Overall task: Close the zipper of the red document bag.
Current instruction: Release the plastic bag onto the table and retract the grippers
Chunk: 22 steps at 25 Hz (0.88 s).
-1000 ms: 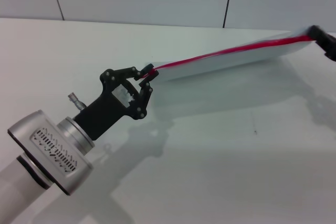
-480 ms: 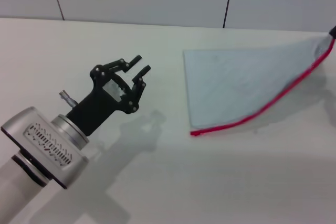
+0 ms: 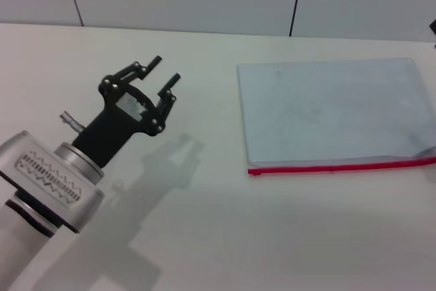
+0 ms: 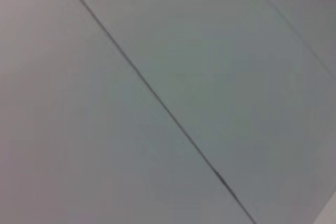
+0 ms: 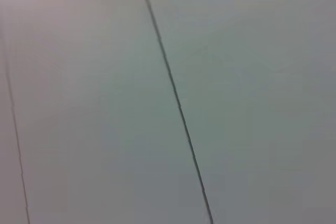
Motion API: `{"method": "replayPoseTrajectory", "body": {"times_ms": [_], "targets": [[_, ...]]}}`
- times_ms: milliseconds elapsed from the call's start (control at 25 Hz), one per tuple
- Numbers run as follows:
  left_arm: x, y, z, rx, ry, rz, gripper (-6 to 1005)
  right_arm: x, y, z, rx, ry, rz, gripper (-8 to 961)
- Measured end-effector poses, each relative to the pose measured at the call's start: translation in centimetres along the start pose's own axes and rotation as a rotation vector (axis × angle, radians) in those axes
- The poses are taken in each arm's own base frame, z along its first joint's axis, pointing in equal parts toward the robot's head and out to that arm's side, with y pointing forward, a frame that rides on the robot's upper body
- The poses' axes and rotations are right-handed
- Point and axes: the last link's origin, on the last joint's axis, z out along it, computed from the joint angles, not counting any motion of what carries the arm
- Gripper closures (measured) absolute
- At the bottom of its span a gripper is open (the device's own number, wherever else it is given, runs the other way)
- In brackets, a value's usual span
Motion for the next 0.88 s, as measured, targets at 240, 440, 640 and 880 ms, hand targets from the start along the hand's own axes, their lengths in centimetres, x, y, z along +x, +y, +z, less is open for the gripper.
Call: {"method": "replayPoseTrajectory", "body": {"times_ms": [240, 440, 640, 880], "targets": [[-0.3, -1.8, -0.3, 0.113, -0.005, -0.154, 637, 0.7, 1.8, -0.4, 0.028, -0.066, -0.179, 207], [-0.6, -3.5, -0.6, 0.175, 0.015, -0.322, 573, 1.1, 3.1, -0.9, 0.081, -0.105, -0.342, 186], [-0.7, -4.7, -1.0, 0.195, 0.051, -0.436, 453, 1.4, 4.0, -1.0, 0.121, -0.121, -0.430, 187], [-0.9, -5.8, -1.6, 0.223, 0.068, -0.517, 422, 1.5, 4.2, -0.8, 0.120, -0.119, -0.426, 188]]}}
